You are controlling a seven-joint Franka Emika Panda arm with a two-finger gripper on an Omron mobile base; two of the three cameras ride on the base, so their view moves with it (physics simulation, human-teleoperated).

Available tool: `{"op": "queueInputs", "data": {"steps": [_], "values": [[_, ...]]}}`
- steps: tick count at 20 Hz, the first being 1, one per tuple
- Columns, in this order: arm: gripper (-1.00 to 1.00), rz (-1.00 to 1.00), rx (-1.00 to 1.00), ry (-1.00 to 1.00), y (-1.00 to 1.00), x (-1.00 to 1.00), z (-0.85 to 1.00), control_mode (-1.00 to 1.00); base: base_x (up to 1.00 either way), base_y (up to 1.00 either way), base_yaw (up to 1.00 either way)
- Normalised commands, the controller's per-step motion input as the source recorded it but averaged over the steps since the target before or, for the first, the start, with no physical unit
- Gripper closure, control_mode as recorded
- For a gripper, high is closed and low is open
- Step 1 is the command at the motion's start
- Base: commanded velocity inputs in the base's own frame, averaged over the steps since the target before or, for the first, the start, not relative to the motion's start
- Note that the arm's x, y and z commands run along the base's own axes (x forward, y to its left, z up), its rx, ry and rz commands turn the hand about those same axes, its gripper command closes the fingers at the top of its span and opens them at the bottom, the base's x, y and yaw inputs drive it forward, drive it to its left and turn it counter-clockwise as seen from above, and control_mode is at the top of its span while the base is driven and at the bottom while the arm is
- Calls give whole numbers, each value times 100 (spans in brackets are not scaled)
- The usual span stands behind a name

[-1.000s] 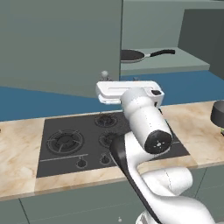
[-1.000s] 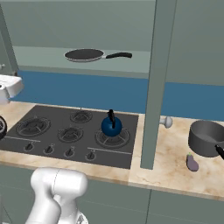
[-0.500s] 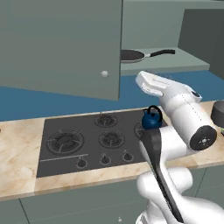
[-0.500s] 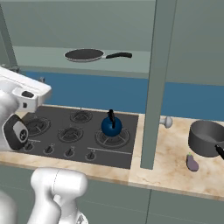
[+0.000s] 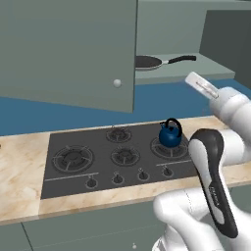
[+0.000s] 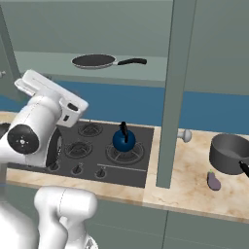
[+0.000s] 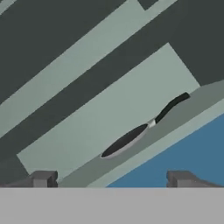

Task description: Pick the pan from the cabinet and place it on the stove. Then turn on the stove burner for the pan.

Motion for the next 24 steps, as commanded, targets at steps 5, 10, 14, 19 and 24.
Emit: {"op": "queueInputs", "data": {"steps": [5, 10, 14, 19, 24], "values": [[-100, 22, 16, 24, -2, 50, 0, -100, 0, 0, 0], [-100, 21, 14, 25, 10, 48, 1, -100, 0, 0, 0], [-100, 22, 14, 21, 28, 33, 0, -100, 0, 0, 0], [-100, 22, 13, 19, 54, 20, 0, -100, 0, 0, 0], [-100, 23, 10, 16, 59, 22, -6, -100, 0, 0, 0]]}}
